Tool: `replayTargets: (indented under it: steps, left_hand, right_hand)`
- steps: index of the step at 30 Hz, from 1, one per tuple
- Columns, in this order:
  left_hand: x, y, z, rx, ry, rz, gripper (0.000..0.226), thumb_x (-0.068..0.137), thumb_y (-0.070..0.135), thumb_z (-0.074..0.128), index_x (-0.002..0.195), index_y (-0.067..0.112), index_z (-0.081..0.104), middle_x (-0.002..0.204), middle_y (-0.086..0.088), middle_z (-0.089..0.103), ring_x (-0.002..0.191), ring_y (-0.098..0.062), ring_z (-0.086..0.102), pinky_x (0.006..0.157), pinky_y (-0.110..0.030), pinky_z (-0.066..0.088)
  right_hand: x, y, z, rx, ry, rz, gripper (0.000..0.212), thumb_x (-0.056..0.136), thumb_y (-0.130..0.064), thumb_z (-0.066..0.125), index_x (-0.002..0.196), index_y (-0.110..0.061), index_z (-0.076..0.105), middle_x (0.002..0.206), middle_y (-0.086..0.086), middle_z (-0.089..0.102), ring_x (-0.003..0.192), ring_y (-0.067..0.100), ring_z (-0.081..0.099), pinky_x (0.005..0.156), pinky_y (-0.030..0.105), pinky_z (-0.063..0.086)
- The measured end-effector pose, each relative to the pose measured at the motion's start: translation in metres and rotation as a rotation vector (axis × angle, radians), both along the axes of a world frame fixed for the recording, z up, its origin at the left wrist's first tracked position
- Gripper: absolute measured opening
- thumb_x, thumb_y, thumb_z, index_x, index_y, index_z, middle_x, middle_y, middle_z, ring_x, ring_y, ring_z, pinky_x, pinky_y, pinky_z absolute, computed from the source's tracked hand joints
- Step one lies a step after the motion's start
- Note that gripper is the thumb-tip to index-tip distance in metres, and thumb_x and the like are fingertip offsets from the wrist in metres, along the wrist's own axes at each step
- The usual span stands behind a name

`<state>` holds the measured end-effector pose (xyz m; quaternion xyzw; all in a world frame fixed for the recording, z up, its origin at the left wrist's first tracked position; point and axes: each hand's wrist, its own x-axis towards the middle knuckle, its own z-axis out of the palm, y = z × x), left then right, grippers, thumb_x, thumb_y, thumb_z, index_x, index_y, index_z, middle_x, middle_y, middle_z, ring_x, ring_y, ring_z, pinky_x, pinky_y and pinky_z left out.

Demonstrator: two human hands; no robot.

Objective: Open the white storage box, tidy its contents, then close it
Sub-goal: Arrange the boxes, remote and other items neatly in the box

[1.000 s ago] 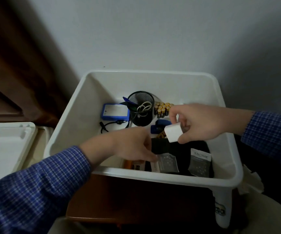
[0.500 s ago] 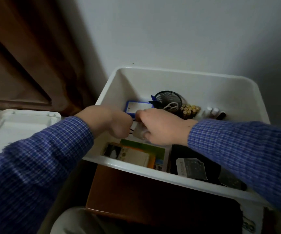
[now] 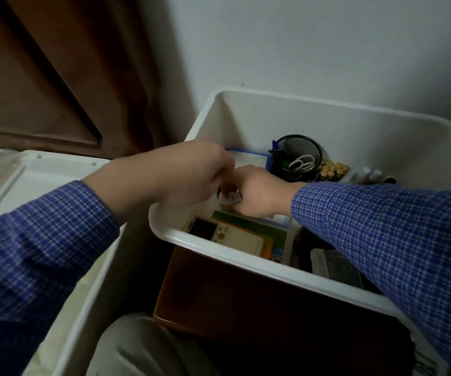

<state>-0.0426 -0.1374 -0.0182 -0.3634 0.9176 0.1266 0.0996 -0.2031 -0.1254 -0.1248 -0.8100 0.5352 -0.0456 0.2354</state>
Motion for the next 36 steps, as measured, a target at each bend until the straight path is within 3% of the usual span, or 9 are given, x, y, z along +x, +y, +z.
replayTargets:
  steps: [3,7,11,15,20,26,28,31,36]
  left_hand:
    - [0.007,-0.002,-0.007,-0.056,0.088,-0.028,0.022,0.093,0.014,0.051,0.102,0.016,0.071,0.098,-0.002,0.068,0.092,-0.023,0.062,0.084,-0.041,0.051]
    - [0.016,0.002,-0.014,-0.127,0.206,-0.075,0.018,0.088,0.011,0.053,0.095,0.013,0.070,0.093,-0.001,0.066,0.088,-0.023,0.062,0.079,-0.041,0.049]
    - [0.017,0.007,-0.021,-0.200,0.083,-0.141,0.022,0.087,0.016,0.051,0.098,0.020,0.069,0.096,0.004,0.064,0.093,-0.021,0.061,0.079,-0.040,0.050]
    - [0.016,0.005,-0.024,-0.249,0.011,-0.181,0.024,0.088,0.022,0.047,0.098,0.023,0.070,0.095,0.005,0.065,0.093,-0.021,0.062,0.080,-0.040,0.050]
    - [0.016,0.007,-0.025,-0.253,0.074,-0.141,0.022,0.087,0.021,0.050,0.094,0.024,0.071,0.092,0.005,0.066,0.090,-0.021,0.062,0.076,-0.040,0.051]
    - [0.015,0.008,-0.023,-0.242,0.072,-0.110,0.021,0.087,0.022,0.051,0.093,0.024,0.071,0.093,0.005,0.067,0.089,-0.021,0.063,0.077,-0.041,0.051]
    - [0.014,0.008,-0.023,-0.253,0.054,-0.118,0.019,0.087,0.022,0.052,0.093,0.024,0.071,0.093,0.005,0.067,0.090,-0.021,0.063,0.077,-0.040,0.050]
    - [0.013,0.009,-0.022,-0.250,0.020,-0.121,0.019,0.086,0.021,0.053,0.093,0.025,0.070,0.093,0.006,0.066,0.091,-0.019,0.062,0.076,-0.036,0.049]
    - [-0.004,0.015,-0.015,-0.072,0.002,0.002,0.019,0.088,0.025,0.057,0.101,0.026,0.071,0.089,0.009,0.068,0.085,-0.012,0.063,0.076,-0.027,0.049]
  right_hand:
    - [0.004,-0.004,0.004,0.041,0.027,0.006,0.010,0.085,-0.023,0.063,0.084,-0.029,0.056,0.086,-0.007,0.055,0.081,0.021,0.056,0.068,0.030,0.045]
    - [-0.001,-0.011,0.018,0.122,0.139,0.026,0.008,0.082,-0.027,0.063,0.085,-0.019,0.062,0.091,0.004,0.065,0.084,0.026,0.063,0.071,0.037,0.057]
    - [-0.003,-0.017,0.024,0.226,0.193,0.008,0.020,0.074,-0.015,0.070,0.094,-0.016,0.067,0.092,0.003,0.068,0.084,0.022,0.064,0.070,0.038,0.060]
    - [-0.004,-0.023,0.016,0.236,0.143,-0.028,0.018,0.079,-0.016,0.067,0.097,-0.016,0.066,0.091,0.001,0.067,0.084,0.019,0.063,0.065,0.029,0.055]
    - [-0.001,-0.013,-0.001,0.117,-0.001,-0.045,0.013,0.083,-0.019,0.069,0.082,-0.022,0.057,0.084,-0.005,0.058,0.081,0.019,0.059,0.072,0.031,0.054]
    - [0.016,-0.006,-0.006,0.068,-0.032,0.001,0.015,0.088,-0.023,0.069,0.084,-0.022,0.055,0.077,-0.008,0.052,0.079,0.019,0.058,0.072,0.026,0.047]
    - [0.014,-0.007,0.000,0.063,-0.014,0.027,0.012,0.087,-0.017,0.067,0.095,-0.017,0.058,0.086,-0.005,0.055,0.084,0.018,0.056,0.075,0.025,0.045]
    - [-0.001,-0.002,0.021,0.111,-0.021,-0.009,0.022,0.087,-0.006,0.062,0.108,-0.010,0.058,0.101,0.005,0.066,0.091,0.024,0.063,0.081,0.038,0.055]
    - [-0.075,0.029,0.087,0.300,0.056,-0.023,0.019,0.092,-0.011,0.057,0.105,-0.022,0.064,0.093,-0.005,0.076,0.083,0.009,0.073,0.078,0.032,0.059]
